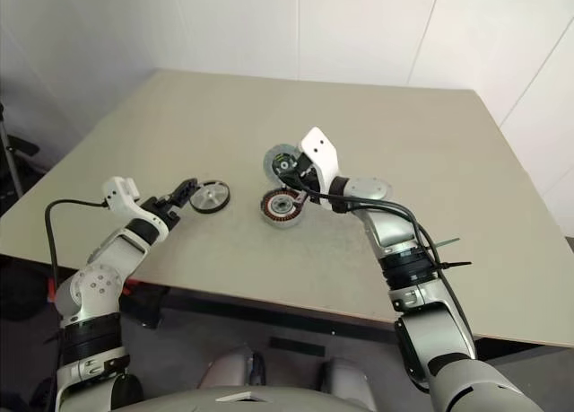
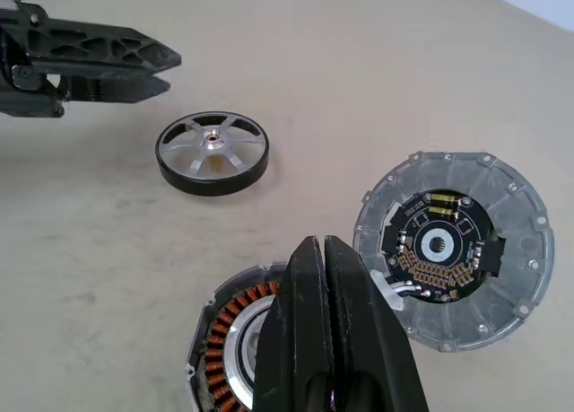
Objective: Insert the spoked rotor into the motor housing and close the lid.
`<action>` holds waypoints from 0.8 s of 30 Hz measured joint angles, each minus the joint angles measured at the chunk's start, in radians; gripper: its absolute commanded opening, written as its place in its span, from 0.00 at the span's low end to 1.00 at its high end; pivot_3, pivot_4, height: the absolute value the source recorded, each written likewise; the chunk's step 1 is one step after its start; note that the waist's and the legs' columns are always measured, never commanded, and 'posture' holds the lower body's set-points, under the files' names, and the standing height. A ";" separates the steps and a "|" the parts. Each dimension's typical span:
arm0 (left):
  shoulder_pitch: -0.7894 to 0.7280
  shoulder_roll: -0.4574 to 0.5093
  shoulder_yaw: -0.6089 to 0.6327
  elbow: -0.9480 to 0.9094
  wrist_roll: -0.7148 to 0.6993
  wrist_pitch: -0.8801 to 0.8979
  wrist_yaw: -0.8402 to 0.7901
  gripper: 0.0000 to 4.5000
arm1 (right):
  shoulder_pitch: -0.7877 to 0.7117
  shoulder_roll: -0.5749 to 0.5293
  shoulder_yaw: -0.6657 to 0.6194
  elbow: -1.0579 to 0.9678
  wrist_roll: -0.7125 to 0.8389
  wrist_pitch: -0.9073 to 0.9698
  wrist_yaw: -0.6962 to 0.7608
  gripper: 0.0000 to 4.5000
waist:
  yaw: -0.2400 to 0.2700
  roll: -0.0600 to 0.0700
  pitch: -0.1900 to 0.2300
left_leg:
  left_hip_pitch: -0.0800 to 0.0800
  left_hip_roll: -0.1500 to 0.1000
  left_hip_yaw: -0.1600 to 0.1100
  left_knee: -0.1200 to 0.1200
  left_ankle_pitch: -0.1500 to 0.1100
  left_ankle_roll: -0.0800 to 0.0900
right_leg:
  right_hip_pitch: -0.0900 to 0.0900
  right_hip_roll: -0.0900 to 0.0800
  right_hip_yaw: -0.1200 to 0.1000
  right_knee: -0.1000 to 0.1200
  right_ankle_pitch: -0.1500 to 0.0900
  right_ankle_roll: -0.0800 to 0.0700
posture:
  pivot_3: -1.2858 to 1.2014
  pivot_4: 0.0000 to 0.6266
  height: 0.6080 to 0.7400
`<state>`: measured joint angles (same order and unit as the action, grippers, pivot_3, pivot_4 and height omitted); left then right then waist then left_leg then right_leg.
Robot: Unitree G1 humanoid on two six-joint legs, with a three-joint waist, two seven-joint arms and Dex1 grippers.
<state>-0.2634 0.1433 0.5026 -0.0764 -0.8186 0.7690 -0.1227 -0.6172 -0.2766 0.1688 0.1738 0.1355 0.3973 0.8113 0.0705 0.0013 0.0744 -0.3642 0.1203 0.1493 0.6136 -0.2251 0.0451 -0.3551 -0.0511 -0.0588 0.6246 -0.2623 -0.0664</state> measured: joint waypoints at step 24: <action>0.053 0.015 0.078 -0.019 -0.226 0.020 0.061 0.74 | 0.006 -0.023 0.005 0.010 -0.001 -0.020 -0.019 0.00 | 0.002 -0.001 0.000 | -0.001 0.000 0.000 0.000 0.001 0.002 | -0.001 0.000 0.000 -0.001 0.000 0.000 | 0.52 0.00 1.00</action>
<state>-0.2101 0.1586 0.5802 -0.0951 -1.0446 0.7887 -0.0617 -0.6109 -0.2997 0.1736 0.1834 0.1348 0.3776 0.7918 0.0721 0.0004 0.0748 -0.3654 0.1203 0.1491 0.6136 -0.2244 0.0472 -0.3558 -0.0511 -0.0593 0.6239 -0.2623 -0.0663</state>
